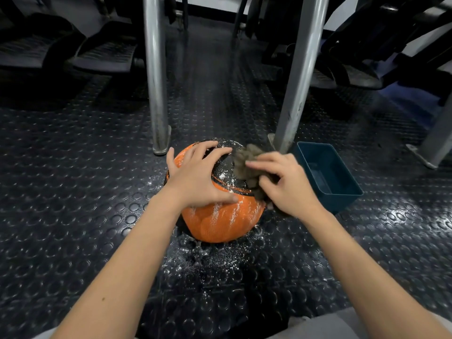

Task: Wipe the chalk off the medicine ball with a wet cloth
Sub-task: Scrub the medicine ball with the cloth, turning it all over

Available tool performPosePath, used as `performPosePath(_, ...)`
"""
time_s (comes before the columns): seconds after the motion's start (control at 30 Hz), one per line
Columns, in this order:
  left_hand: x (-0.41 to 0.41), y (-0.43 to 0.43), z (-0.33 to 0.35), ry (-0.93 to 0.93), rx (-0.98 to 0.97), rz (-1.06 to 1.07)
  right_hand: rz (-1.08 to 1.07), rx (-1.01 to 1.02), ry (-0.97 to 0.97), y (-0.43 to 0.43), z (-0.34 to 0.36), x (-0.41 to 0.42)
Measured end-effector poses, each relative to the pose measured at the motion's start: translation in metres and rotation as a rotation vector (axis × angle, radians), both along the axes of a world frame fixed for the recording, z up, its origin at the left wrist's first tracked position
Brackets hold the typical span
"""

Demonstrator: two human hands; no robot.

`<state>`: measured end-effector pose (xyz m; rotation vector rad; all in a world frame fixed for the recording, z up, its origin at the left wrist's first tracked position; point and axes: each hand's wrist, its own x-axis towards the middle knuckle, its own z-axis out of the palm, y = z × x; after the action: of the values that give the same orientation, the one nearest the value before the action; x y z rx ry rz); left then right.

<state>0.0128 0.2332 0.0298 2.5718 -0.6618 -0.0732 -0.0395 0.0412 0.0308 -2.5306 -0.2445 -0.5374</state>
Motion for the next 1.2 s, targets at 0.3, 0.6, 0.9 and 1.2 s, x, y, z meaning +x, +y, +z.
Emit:
performPosePath(0.3,-0.001,0.000,0.001,0.028,-0.021,0.003,0.035,0.025,-0.103,0.003,0.007,-0.003)
performPosePath(0.6,0.000,0.003,0.000,0.061,0.001,-0.033,-0.089,0.079,-0.103,-0.003,0.006,-0.001)
performPosePath(0.9,0.001,0.002,-0.001,0.081,0.011,-0.057,-0.279,0.004,0.006,-0.014,-0.010,0.000)
performPosePath(1.2,0.000,0.000,-0.002,0.081,-0.018,-0.047,-0.196,0.012,0.021,-0.006,-0.017,-0.002)
